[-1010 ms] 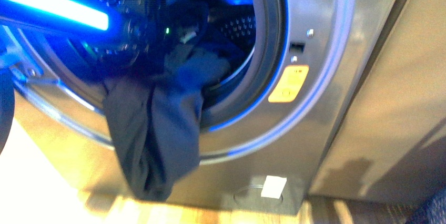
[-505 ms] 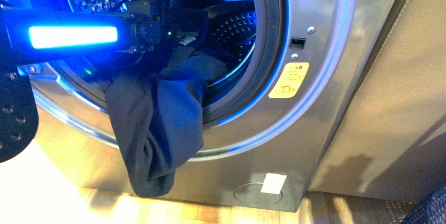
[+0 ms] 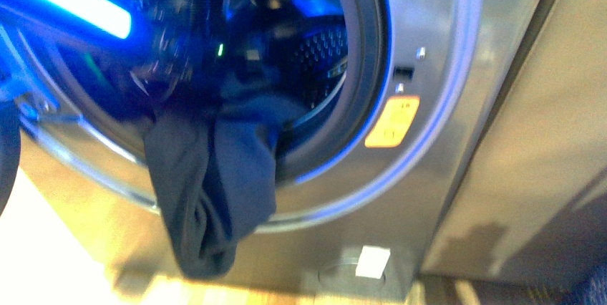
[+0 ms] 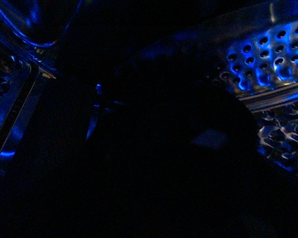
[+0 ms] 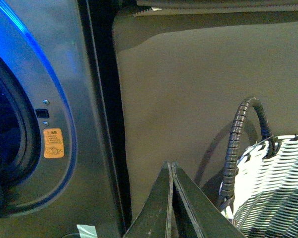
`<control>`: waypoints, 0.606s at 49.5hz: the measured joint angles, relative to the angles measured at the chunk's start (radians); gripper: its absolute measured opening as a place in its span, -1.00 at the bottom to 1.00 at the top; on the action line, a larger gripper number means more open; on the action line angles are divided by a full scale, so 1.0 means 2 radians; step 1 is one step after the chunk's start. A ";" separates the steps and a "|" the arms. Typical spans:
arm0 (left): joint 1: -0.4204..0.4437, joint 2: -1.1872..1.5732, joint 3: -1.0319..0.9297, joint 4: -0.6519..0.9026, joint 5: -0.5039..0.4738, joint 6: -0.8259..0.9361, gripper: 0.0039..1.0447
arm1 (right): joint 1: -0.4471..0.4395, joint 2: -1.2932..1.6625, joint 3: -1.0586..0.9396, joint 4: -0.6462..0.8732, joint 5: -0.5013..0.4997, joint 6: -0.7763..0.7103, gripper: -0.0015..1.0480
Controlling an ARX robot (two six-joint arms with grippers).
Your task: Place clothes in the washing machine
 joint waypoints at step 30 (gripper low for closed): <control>-0.012 -0.222 -0.342 0.111 0.056 0.006 0.88 | 0.000 0.000 0.000 0.000 0.000 0.000 -0.95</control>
